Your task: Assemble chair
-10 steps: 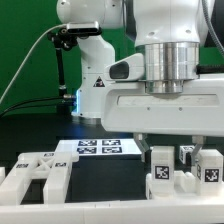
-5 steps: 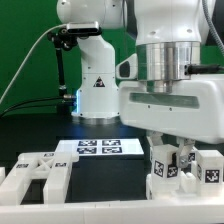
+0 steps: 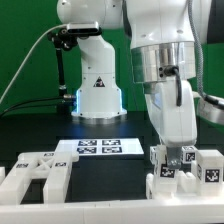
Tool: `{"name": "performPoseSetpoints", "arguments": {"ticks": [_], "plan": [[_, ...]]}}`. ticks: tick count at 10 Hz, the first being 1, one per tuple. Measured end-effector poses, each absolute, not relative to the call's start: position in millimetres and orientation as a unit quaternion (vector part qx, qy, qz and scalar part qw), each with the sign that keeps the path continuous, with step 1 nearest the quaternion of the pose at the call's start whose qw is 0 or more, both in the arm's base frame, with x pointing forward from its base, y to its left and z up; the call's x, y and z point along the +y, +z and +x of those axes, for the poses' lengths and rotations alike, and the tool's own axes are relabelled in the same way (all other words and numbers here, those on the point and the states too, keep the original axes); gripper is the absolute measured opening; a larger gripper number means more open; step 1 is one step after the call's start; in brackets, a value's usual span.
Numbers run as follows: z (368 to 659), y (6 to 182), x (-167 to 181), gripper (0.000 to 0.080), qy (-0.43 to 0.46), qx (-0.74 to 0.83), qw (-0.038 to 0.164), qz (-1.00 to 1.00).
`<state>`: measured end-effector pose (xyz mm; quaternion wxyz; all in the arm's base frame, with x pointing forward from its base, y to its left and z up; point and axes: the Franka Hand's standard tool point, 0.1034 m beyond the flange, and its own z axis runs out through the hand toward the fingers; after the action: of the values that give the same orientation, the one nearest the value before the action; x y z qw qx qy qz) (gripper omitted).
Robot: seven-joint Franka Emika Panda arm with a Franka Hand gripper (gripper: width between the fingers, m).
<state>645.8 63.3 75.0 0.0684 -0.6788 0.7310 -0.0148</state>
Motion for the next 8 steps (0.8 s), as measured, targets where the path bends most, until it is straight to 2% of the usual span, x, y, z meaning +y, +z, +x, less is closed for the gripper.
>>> {"name": "performPoseSetpoints", "arguments": {"ticks": [2,3,4,5,8], "plan": [[645.6,73.8,66.3,0.0304,-0.031,0.638,0.059,-0.767],[645.7,72.7,65.6,0.0479,-0.04,0.559,0.056,-0.826],[646.2,72.6,60.2,0.0611,-0.046,0.461,0.05,-0.885],[647.3,73.7,55.7,0.0638,-0.06,0.432,0.05,-0.899],[645.7,72.9,51.2,0.0647,-0.075,0.355,0.04,-0.931]]}}
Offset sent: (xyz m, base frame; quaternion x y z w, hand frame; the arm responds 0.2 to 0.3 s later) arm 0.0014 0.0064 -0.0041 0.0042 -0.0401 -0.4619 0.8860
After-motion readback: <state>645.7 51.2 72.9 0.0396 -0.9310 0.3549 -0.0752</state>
